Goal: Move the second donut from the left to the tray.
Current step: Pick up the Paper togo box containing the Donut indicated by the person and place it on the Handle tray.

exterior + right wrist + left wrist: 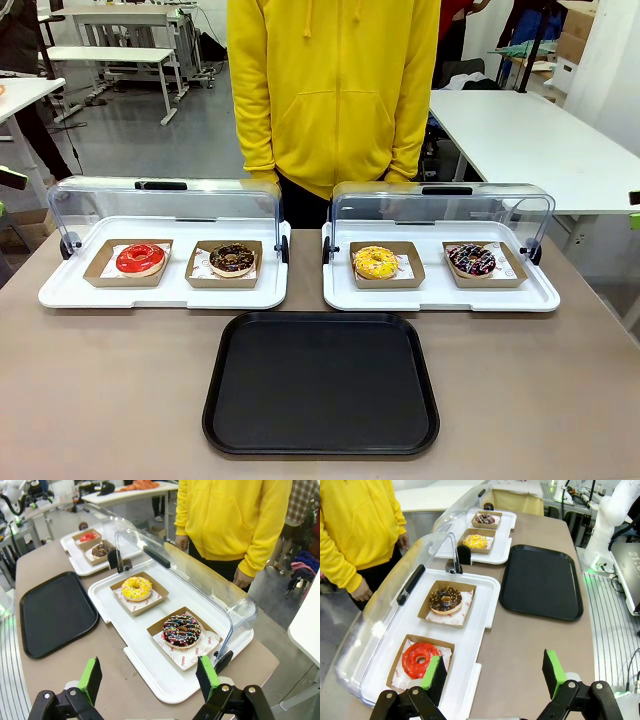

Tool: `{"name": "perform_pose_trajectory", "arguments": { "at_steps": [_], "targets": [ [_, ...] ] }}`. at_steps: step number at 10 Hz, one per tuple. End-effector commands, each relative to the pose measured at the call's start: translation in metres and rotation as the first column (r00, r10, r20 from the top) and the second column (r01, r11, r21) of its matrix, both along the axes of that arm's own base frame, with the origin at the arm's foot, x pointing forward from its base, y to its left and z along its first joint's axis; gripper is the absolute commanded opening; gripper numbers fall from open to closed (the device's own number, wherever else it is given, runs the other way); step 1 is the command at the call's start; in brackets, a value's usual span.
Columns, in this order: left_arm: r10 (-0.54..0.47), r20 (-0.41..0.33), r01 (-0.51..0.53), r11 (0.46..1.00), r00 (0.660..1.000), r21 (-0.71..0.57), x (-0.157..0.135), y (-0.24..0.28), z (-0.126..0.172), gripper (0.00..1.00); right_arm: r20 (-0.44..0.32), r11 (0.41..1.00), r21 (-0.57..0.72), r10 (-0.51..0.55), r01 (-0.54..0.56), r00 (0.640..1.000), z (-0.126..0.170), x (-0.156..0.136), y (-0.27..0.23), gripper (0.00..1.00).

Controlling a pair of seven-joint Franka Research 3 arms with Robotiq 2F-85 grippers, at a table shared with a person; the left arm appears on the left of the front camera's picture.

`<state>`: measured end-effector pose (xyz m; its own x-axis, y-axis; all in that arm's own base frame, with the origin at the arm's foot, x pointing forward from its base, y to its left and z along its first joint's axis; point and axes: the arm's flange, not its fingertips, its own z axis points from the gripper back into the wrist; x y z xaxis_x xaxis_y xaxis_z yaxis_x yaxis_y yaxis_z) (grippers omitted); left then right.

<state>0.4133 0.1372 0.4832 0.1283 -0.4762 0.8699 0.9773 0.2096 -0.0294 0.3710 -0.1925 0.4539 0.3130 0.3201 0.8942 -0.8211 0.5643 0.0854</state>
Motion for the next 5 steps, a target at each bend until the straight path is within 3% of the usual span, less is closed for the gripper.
{"name": "perform_pose_trajectory", "arguments": {
  "at_steps": [1,5],
  "targets": [
    [-0.002,0.002,0.002,1.0,1.0,-0.002,0.001,-0.0001,0.0028,1.0,0.029,1.0,0.01,0.001,-0.001,1.0,0.0,0.0026,0.0003,1.0],
    [-0.002,0.002,0.002,1.0,1.0,-0.002,0.001,-0.0001,0.0028,1.0,0.029,1.0,0.01,0.001,-0.001,1.0,0.0,0.0026,0.0003,1.0]
  ]
}}
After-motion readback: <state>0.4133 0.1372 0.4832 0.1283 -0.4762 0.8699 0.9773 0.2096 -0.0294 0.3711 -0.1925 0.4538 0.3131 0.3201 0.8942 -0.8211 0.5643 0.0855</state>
